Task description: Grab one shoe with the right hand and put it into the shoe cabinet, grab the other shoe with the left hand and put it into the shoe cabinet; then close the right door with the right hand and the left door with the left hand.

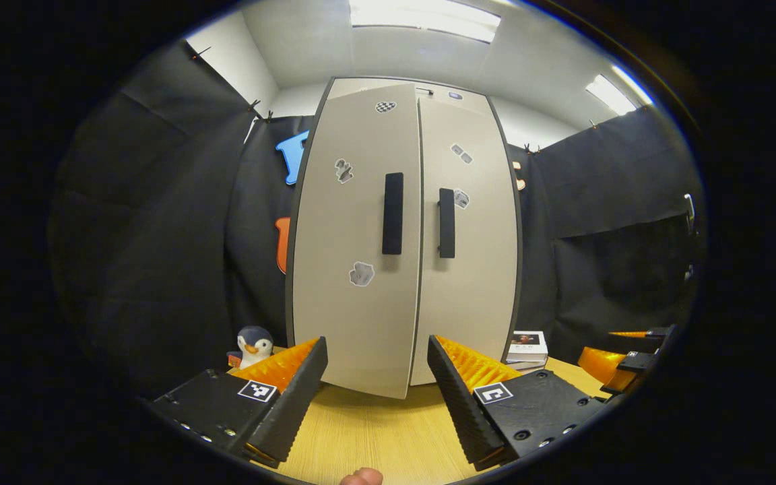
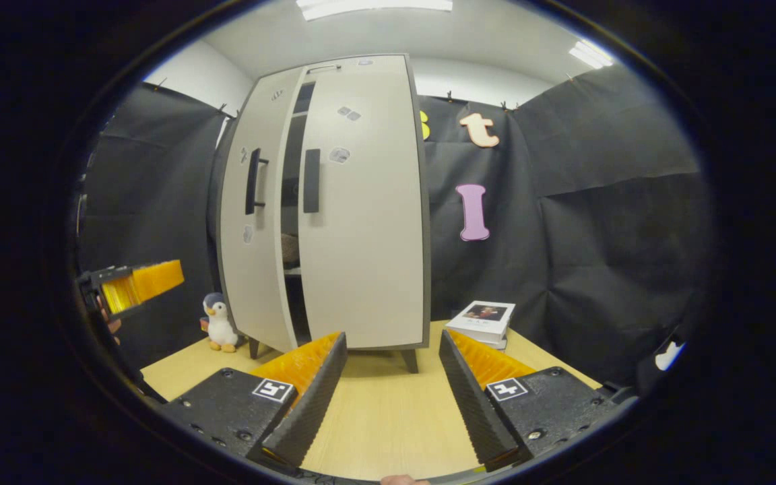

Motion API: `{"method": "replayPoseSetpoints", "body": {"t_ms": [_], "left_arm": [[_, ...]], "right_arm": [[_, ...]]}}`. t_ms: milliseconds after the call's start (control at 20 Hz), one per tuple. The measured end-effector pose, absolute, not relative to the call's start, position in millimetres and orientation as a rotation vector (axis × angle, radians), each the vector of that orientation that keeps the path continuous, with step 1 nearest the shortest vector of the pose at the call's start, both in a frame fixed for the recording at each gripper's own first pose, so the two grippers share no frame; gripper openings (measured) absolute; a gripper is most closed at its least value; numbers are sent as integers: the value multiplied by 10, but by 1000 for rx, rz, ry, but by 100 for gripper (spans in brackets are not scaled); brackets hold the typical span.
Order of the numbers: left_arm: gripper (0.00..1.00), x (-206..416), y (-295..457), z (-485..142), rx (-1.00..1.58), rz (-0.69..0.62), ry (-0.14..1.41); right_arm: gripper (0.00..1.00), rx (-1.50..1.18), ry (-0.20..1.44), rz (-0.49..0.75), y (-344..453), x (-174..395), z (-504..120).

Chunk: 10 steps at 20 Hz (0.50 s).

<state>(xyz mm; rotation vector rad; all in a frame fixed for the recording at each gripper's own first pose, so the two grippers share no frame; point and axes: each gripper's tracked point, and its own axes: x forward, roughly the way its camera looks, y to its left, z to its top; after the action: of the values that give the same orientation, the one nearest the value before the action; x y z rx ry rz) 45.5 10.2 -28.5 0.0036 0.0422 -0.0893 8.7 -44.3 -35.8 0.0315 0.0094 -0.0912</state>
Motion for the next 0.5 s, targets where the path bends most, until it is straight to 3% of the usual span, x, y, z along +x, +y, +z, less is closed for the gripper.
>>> {"method": "replayPoseSetpoints", "body": {"t_ms": [500], "left_arm": [[90,25,-75,-607,34,-82,34]], "right_arm": [[90,33,40,-78,-304,-57,-498]]}}
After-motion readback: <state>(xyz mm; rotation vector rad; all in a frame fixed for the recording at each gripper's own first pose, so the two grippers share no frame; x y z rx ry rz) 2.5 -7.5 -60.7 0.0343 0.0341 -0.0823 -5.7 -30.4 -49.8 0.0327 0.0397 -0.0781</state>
